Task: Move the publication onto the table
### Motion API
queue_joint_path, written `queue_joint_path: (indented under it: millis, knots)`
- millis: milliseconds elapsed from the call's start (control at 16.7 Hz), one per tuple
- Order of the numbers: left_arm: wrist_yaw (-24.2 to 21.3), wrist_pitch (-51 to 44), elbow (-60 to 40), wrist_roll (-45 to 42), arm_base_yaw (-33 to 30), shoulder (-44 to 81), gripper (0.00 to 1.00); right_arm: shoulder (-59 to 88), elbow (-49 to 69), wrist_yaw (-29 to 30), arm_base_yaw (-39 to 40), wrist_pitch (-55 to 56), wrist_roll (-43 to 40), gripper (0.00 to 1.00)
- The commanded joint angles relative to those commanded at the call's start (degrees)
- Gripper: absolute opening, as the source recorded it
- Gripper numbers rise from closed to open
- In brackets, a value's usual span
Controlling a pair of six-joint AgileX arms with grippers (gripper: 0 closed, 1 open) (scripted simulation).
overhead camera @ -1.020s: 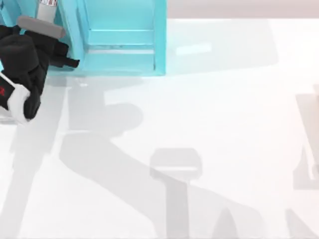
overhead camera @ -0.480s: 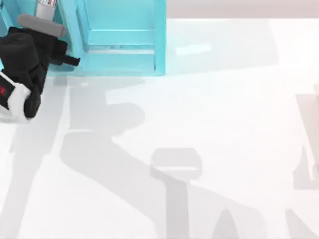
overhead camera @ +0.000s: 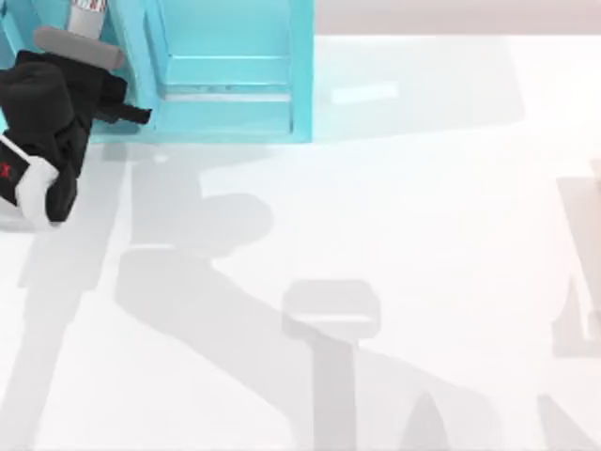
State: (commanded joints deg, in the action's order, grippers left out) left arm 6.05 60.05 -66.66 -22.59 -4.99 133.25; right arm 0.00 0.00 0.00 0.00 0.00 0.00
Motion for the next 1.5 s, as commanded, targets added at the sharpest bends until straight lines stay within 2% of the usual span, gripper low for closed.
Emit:
queue_joint_path:
  millis: [360,600,780,1260,1500]
  knots:
    - [0.04,-0.13,0.42,-0.34,0.34,0.28,0.0,0.0,0.0,0.0,0.0,0.0,0.0,1.0]
    - [0.46,-4.19,2.99,-0.14,0.21,-5.93,0.0,0.0,0.0,0.0,0.0,0.0,0.0,1.0]
    - [1.18,-10.82,7.35,0.14,0.09,-16.89,0.0,0.0,0.0,0.0,0.0,0.0,0.0,1.0]
    - [2.85,-33.32,22.12,0.28,-1.22,-56.12,0.0,0.0,0.0,0.0,0.0,0.0,0.0,1.0]
    - [3.29,-40.81,26.86,0.02,-1.88,-67.22,0.0,0.0,0.0,0.0,0.0,0.0,0.0,1.0]
